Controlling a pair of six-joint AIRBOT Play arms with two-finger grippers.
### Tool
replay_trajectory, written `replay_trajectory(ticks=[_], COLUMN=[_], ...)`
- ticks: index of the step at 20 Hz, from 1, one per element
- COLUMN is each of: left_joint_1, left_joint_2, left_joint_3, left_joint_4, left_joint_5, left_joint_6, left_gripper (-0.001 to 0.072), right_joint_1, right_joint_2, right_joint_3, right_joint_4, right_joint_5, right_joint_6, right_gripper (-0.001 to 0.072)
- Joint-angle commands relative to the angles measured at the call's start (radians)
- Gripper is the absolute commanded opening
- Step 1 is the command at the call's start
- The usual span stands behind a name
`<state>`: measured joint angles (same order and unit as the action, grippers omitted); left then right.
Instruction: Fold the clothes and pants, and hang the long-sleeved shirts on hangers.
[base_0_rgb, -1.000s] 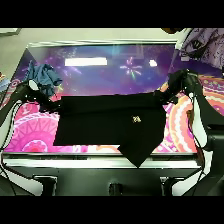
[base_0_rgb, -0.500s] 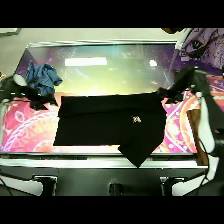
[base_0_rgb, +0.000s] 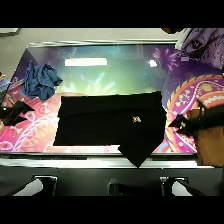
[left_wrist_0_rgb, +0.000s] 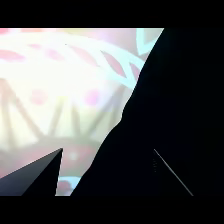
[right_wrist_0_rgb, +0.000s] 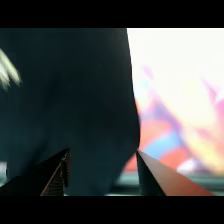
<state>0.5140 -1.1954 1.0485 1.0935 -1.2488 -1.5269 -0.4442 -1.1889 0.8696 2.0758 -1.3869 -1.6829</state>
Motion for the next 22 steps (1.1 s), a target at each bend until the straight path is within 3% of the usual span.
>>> replay_trajectory(ticks=[1, 6, 12, 17, 19, 20, 21, 22], left_joint_1=[0.053, 0.052, 0.051, 0.054, 0.056, 0.056, 0.056, 0.056], left_joint_2=[0.094, 0.092, 0.092, 0.092, 0.092, 0.092, 0.092, 0.092], left_joint_3=[-0.173, -0.197, -0.197, -0.197, -0.200, -0.207, -0.217, -0.235], left_joint_4=[-0.122, -0.126, -0.126, -0.124, -0.117, -0.117, -0.117, -0.118], left_joint_5=[0.032, 0.027, 0.025, 0.003, 0.000, 0.000, 0.000, 0.001], left_joint_6=[0.047, 0.046, 0.039, 0.035, 0.037, 0.048, 0.061, 0.073], left_gripper=[0.0648, 0.0648, 0.0648, 0.0649, 0.0648, 0.0648, 0.0648, 0.0648], right_joint_1=[-0.032, -0.032, 0.036, 0.252, 0.259, 0.259, 0.259, 0.259], right_joint_2=[0.161, 0.202, 0.201, 0.201, 0.201, 0.201, 0.201, 0.201], right_joint_3=[-0.296, -0.467, -0.552, -0.558, -0.558, -0.558, -0.558, -0.557], right_joint_4=[0.060, 0.143, 0.239, 0.174, 0.166, 0.168, 0.174, 0.175], right_joint_5=[0.019, 0.038, 0.200, 0.357, 0.371, 0.385, 0.388, 0.388], right_joint_6=[-0.024, -0.023, -0.033, 0.107, 0.113, 0.117, 0.116, 0.111], right_gripper=[0.0472, 0.0472, 0.0471, 0.0463, 0.0424, 0.0369, 0.0257, 0.0101])
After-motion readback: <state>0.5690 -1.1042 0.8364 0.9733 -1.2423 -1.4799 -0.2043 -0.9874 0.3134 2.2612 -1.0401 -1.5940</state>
